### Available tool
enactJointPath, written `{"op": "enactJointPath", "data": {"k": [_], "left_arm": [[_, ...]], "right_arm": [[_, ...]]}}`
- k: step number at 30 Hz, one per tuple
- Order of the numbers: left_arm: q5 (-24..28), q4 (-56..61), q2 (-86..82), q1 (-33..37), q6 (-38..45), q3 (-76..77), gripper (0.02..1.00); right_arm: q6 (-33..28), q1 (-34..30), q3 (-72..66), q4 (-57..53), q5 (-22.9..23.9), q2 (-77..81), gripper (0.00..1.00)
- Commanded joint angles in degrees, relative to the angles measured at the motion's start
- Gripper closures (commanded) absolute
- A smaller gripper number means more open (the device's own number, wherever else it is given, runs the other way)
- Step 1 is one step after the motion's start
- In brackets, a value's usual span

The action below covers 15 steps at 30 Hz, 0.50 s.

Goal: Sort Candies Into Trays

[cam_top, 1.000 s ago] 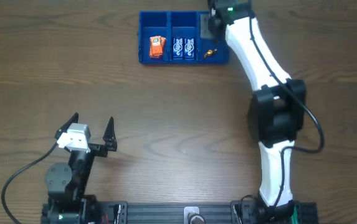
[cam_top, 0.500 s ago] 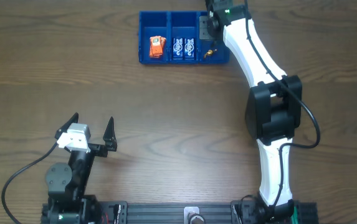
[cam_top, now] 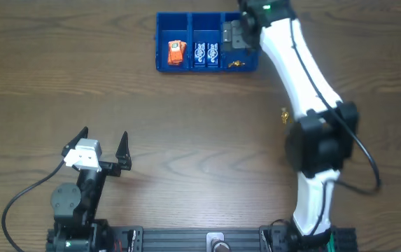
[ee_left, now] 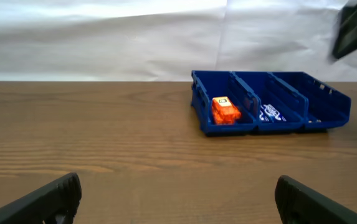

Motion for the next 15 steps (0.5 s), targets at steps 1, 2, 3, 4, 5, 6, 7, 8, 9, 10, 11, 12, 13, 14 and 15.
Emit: {"op": "enactJointPath", "data": {"k": [1,2,3,4,5,6,7,8,9,10,11,12,13,14,15], "left_arm": [[1.01,-1.7,-0.37,-0.15,0.85,-1.2,0.02],[1.01,-1.7,-0.37,-0.15,0.83,-1.2,0.02],[1.01,-1.7,-0.37,-0.15,0.83,-1.2,0.02],[1.01,-1.7,-0.37,-0.15,0.85,-1.2,0.02],[1.01,-1.7,-0.37,-0.15,0.85,-1.2,0.02],[1.01,-1.7,-0.37,-0.15,0.83,-1.2,0.02],[1.01,-1.7,-0.37,-0.15,0.83,-1.2,0.02],[1.01,-1.7,-0.37,-0.15,0.83,-1.2,0.02],[1.01,-1.7,-0.37,-0.15,0.83,-1.2,0.02],[1.01,-1.7,-0.37,-0.15,0.83,-1.2,0.023],[1.01,-1.7,-0.37,-0.15,0.85,-1.2,0.02],[1.01,-1.7,-0.37,-0.15,0.85,-1.2,0.02],[1.01,-1.7,-0.37,-0.15,0.85,-1.2,0.02],[1.01,-1.7,-0.37,-0.15,0.83,-1.2,0.02],[1.01,-1.7,-0.37,-0.15,0.83,-1.2,0.02]], "right_arm": [[-1.22,-2.16,-9.75,-0.98,3.82,-17.31,0.001],[-1.18,-3.02,-13.25,-0.39,3.65,-19.93,0.001],[-1.2,-3.98,-17.14,0.44,2.86,-22.6,0.001],[-1.22,-5.49,-23.5,2.21,0.9,-26.21,0.001],[-1.38,-6.38,-27.5,3.26,-0.17,-28.06,0.001],[-1.38,-7.21,-31.45,4.15,-0.81,-29.57,0.001],[-1.4,-8.28,-37.0,5.42,-1.18,-30.99,0.003],[-1.88,-8.94,-40.79,6.29,-1.16,-31.28,0.001],[-2.78,-9.33,-43.52,7.17,-1.2,-31.23,0.001],[-4.22,-9.46,-46.84,8.96,-1.4,-30.93,0.001],[-6.08,-9.44,-49.75,10.97,-2.43,-30.75,0.001],[-8.07,-9.46,-52.48,13.18,-4.31,-30.4,0.001],[-9.35,-9.73,-54.51,15.15,-6.69,-29.77,0.001],[-9.35,-9.97,-55.36,16.2,-7.54,-29.27,0.001],[-9.44,-10.21,-56.02,17.05,-8.26,-28.68,0.001]]}}
